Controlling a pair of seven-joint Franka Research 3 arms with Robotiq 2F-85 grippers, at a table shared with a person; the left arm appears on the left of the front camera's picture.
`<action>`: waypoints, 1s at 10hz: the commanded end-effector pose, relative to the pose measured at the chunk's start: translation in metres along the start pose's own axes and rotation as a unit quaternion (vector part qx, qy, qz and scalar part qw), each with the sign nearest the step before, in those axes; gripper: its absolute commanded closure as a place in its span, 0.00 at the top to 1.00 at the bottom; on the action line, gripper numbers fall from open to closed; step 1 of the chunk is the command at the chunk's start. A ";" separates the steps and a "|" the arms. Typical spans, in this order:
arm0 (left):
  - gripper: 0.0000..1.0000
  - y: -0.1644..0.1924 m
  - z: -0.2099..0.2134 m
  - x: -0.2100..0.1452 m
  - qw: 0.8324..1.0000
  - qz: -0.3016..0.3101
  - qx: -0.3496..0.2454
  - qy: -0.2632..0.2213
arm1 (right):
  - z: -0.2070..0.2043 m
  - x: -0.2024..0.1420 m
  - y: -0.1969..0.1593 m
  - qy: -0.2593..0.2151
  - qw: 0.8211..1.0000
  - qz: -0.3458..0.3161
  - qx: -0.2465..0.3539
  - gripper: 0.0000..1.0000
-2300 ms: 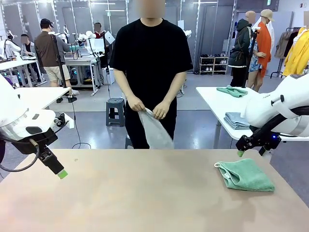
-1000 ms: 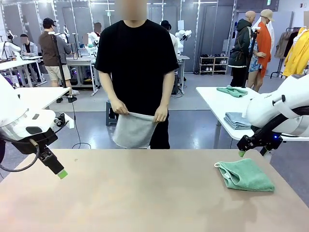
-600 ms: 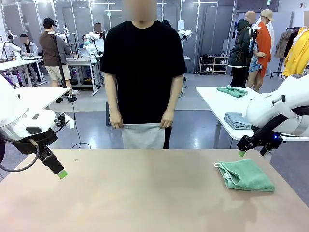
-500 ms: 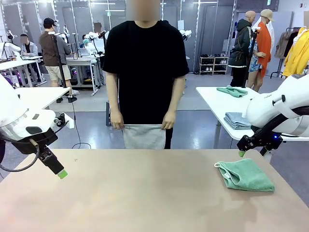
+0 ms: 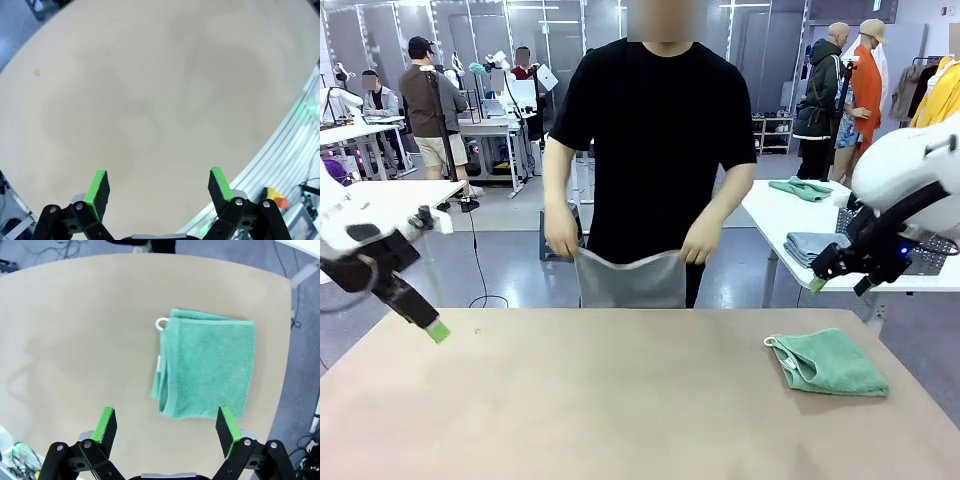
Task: Fold the towels and place them in the basket.
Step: When a person lays out a Towel with hook on the table, fold it in half twice.
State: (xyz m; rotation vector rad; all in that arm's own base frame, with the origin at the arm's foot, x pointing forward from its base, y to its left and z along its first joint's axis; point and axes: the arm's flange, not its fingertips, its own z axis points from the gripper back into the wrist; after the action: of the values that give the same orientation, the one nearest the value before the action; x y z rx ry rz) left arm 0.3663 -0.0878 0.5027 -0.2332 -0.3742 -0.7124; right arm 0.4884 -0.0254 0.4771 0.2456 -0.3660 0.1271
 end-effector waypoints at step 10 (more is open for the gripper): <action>1.00 0.062 0.179 -0.163 0.945 0.119 -0.205 -0.227 | 0.145 -0.110 -0.038 -0.040 0.945 0.060 0.318 1.00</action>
State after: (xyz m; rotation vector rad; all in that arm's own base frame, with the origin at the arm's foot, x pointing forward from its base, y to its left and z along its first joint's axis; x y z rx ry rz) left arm 0.2561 0.1153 0.5906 -0.8646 -0.6194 -0.4065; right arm 0.3519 -0.1157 0.5648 0.8651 -0.3889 0.2576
